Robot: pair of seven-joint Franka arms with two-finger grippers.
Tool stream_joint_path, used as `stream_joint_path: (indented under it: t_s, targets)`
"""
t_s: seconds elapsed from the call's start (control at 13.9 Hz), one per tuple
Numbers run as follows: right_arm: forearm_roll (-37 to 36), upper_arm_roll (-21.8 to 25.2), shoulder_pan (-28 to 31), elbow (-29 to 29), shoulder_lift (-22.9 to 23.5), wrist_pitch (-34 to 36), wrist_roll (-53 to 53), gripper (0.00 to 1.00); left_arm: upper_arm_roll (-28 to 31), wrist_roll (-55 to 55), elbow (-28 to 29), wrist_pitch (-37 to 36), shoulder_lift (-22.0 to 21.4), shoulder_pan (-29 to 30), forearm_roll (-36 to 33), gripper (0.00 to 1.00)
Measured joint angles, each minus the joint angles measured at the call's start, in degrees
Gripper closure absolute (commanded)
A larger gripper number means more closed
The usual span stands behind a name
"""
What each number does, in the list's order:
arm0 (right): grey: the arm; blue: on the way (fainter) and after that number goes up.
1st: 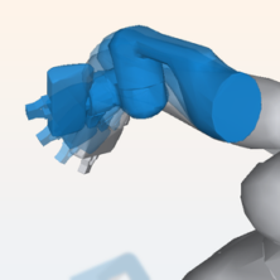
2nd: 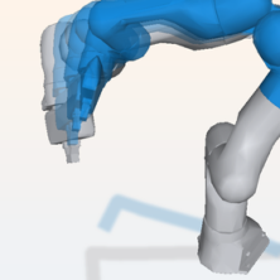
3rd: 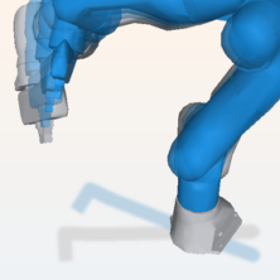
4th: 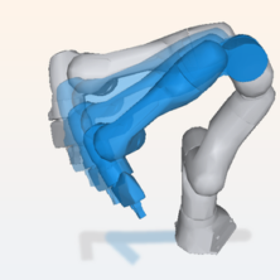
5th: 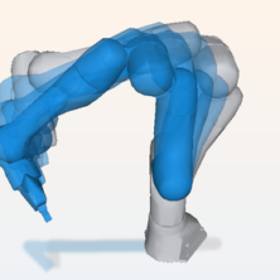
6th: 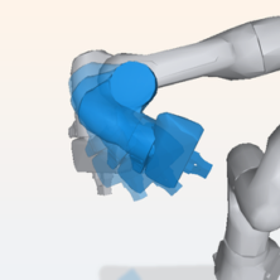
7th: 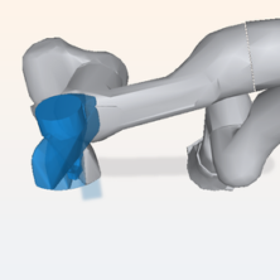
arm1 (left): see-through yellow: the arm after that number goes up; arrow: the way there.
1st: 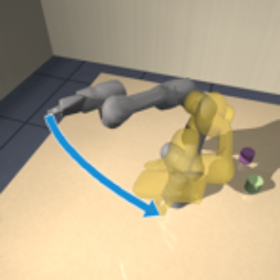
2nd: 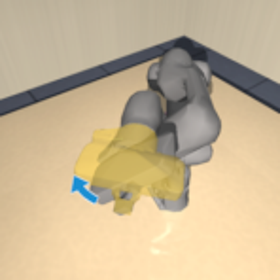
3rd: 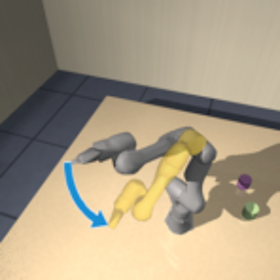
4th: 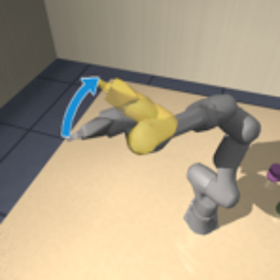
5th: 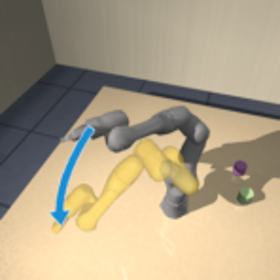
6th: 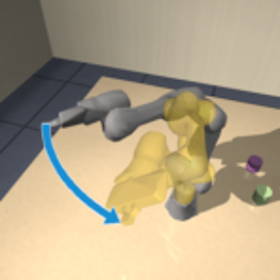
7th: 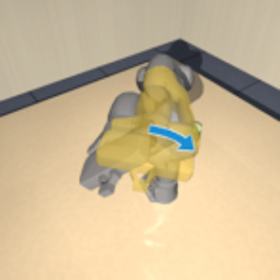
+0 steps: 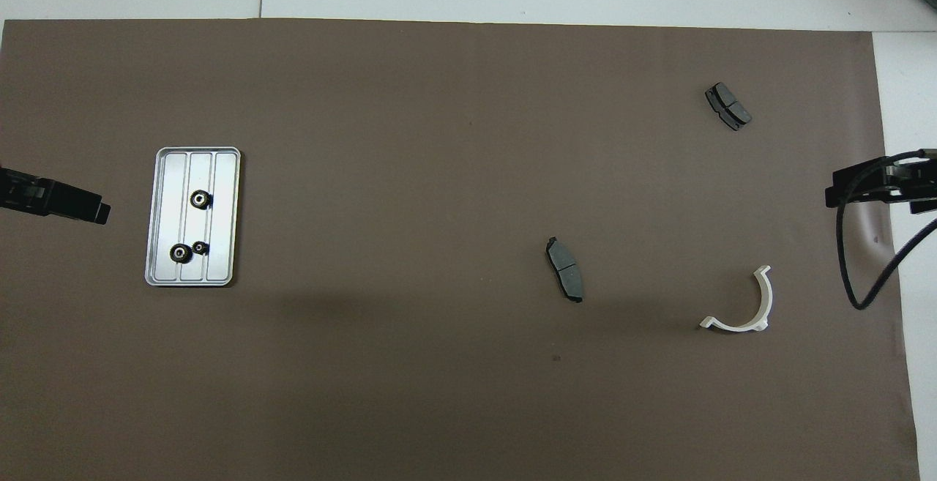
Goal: Place bearing gear from tray to pile
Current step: 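Reach the left gripper over the silver tray toward a black bearing, then lower the left gripper and grasp a black bearing in the tray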
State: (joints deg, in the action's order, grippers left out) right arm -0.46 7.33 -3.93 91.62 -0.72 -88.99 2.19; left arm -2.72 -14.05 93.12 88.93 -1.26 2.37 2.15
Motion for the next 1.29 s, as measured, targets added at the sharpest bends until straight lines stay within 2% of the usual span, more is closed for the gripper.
stream_joint_path:
  t_s: [0.43,0.79,1.29]
  targets:
    - [0.0,0.0,0.0,0.0,-0.05,0.0,0.0,0.0,0.0,0.03,0.68,2.08,-0.09,0.06,0.0,0.0]
    - [0.0,-0.01,0.0,0.0,-0.05,0.0,0.0,0.0,-0.01,0.43,7.71,9.85,-0.03,0.09,0.0,0.0]
    - [0.0,-0.01,0.0,0.0,-0.05,0.0,0.0,0.0,0.0,0.76,15.65,30.39,9.0,0.14,0.0,0.0]
